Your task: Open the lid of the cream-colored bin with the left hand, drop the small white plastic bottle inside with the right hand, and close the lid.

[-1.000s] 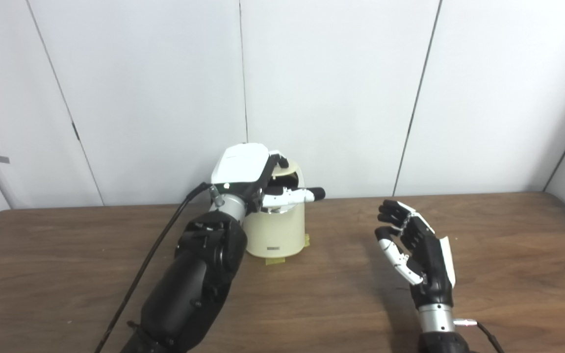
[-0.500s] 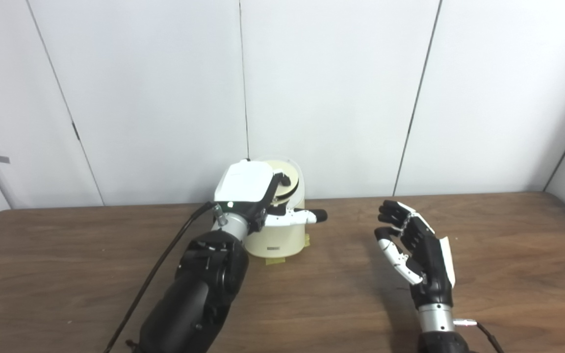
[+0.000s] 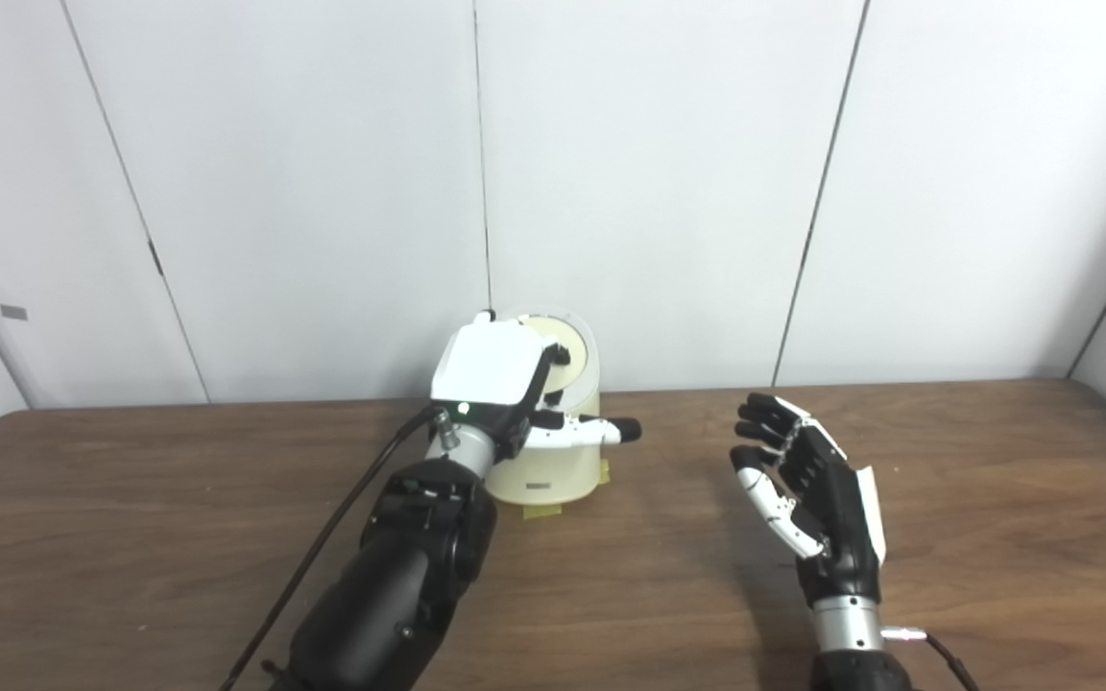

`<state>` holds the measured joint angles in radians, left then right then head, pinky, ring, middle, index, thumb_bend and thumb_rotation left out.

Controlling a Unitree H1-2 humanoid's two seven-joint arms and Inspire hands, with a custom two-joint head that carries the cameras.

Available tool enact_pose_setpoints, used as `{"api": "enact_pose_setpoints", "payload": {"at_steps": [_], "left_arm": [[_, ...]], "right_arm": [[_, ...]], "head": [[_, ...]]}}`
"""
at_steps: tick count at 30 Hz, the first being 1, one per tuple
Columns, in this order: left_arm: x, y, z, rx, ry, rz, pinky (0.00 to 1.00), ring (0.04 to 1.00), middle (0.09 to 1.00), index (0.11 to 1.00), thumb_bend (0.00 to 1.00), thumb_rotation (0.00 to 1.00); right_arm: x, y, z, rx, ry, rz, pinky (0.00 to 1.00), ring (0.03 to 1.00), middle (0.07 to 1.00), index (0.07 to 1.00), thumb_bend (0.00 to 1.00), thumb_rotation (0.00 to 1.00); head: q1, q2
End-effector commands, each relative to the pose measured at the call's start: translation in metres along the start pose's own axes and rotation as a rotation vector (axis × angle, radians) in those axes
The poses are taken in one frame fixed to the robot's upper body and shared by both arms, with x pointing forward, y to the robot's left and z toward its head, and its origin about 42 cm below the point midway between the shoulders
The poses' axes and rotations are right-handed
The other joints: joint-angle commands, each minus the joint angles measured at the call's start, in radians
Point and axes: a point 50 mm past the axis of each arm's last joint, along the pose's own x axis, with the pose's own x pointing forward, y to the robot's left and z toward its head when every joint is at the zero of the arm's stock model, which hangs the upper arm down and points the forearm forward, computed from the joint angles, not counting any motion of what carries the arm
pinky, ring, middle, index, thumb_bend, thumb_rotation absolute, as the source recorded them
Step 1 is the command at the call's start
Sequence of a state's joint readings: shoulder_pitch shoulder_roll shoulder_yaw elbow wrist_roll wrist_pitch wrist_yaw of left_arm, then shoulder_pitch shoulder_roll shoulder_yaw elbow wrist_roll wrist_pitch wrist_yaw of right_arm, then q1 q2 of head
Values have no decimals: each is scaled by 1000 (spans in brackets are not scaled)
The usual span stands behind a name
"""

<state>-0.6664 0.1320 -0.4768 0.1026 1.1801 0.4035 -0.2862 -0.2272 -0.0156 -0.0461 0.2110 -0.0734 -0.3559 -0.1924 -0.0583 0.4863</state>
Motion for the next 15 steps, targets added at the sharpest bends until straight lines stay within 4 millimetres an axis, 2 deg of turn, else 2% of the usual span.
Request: {"api": "enact_pose_setpoints", "payload": {"at_steps": [1, 6, 10, 15], "left_arm": [[5, -18, -22, 49, 69, -94, 1000, 903, 779, 761, 995, 1000], [3, -23, -24, 55, 62, -103, 1000, 891, 755, 719, 1000, 1000], [2, -19, -23, 44, 58, -65, 1000, 891, 759, 703, 986, 1000], [3, -11, -22, -31, 47, 84, 1000, 803, 696, 713, 925, 1000]], "right_arm": [[-1, 8, 4, 20, -14, -5, 611, 707, 721, 706, 225, 344], [-1, 9, 3, 27, -16, 0, 617, 711, 721, 704, 232, 362], [-1, 10, 4, 23, -4, -7, 615, 710, 721, 706, 217, 330], [-1, 11, 3, 35, -6, 2, 620, 712, 723, 708, 216, 336]], "head": [[-2, 0], [-2, 0], [0, 0], [-1, -2]]}}
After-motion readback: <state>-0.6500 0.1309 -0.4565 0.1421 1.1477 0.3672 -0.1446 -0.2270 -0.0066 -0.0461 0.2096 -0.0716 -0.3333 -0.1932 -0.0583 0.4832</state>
